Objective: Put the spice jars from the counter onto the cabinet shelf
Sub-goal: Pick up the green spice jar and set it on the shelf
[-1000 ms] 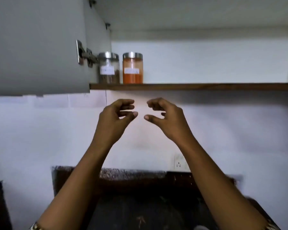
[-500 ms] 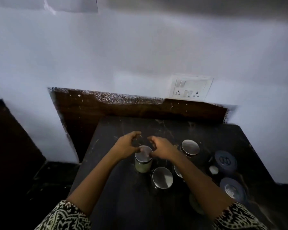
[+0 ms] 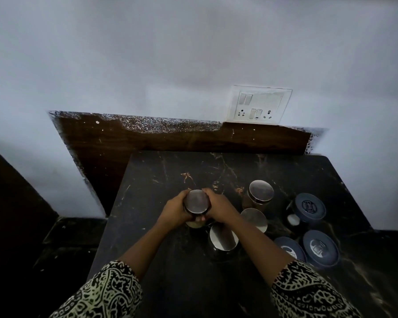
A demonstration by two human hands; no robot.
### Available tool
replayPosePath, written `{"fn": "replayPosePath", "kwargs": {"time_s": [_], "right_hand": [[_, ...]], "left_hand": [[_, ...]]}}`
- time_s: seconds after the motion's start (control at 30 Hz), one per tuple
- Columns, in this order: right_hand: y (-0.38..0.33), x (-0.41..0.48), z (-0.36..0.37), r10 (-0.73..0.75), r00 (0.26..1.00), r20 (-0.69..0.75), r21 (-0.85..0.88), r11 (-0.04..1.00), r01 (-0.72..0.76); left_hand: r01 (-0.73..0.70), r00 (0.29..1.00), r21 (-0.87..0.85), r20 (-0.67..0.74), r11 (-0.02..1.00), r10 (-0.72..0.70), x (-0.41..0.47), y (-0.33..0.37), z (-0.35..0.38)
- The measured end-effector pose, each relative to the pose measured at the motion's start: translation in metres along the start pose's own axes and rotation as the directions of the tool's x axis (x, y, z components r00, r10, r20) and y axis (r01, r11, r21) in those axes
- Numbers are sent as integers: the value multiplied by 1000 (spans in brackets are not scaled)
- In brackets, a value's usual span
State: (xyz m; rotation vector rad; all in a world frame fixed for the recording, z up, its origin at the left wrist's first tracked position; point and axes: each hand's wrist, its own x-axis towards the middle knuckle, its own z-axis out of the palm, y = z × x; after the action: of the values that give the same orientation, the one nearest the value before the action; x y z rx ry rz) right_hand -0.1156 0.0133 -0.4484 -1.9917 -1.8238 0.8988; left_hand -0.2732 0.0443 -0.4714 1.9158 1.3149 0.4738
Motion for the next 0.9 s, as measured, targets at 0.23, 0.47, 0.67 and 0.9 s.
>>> {"fn": "replayPosePath", "kwargs": {"time_s": [0.23, 0.47, 0.67, 0.9], "right_hand": [[-27, -30, -79, -138, 989, -56, 150, 978, 145], [-53, -83, -168, -249, 945, -212, 440, 839, 320], [-49, -116, -221, -348, 888, -300, 601, 654, 459], [-36, -140, -271, -278, 801, -531, 540, 617, 572]], "left_hand": [[-148, 985, -177, -113, 973, 129, -8, 54, -50], [-307, 943, -367, -238, 878, 230, -19, 149, -96], [-419, 905, -508, -296, 752, 305, -32, 246, -113], [-465, 867, -392, -380, 793, 321, -31, 331, -84]]}}
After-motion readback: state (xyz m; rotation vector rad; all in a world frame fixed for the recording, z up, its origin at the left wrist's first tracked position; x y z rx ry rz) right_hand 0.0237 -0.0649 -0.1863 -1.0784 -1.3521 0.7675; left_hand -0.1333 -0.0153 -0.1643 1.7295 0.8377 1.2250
